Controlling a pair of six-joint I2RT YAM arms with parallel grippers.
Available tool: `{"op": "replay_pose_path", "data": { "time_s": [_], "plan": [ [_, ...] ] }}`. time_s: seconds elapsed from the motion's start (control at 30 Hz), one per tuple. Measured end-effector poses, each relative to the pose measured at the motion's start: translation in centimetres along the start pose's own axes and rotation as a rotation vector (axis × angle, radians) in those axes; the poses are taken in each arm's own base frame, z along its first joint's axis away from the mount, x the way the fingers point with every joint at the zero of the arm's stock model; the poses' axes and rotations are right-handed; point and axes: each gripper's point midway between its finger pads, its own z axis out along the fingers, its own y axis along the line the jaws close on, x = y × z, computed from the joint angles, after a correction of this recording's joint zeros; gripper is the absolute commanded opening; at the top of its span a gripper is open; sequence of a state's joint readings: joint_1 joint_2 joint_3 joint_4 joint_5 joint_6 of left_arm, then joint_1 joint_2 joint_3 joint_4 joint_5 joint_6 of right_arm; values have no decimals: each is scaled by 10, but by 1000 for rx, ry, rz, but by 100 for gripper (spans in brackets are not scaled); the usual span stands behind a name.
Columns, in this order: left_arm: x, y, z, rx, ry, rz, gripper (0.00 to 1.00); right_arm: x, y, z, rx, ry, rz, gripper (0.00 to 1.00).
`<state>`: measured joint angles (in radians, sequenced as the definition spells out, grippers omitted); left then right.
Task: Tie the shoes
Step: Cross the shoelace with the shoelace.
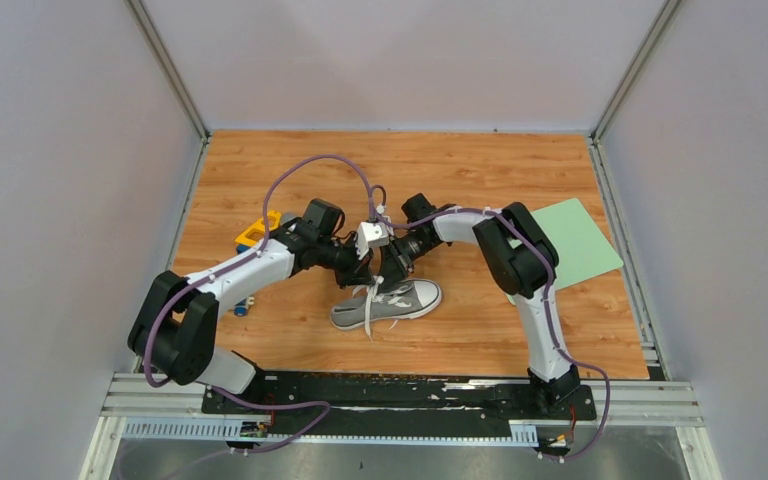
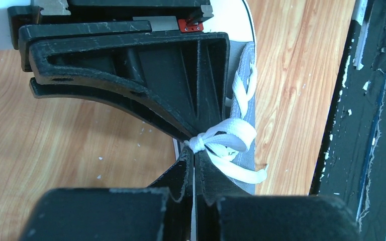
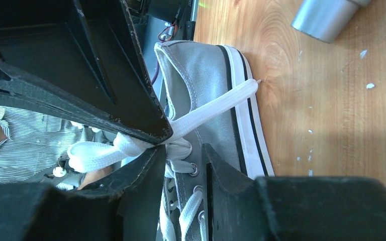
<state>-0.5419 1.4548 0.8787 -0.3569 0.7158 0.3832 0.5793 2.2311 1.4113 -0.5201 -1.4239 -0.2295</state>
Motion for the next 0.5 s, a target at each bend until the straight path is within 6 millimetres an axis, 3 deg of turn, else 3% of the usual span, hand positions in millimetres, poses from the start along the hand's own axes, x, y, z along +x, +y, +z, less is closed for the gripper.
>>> {"op": "replay_pose_path", "data": {
  "time_s": [0.5],
  "plan": [
    [4,4,1,-35,23,-28,0,-3,-2,1,-43,0,35,34]
  ]
}}
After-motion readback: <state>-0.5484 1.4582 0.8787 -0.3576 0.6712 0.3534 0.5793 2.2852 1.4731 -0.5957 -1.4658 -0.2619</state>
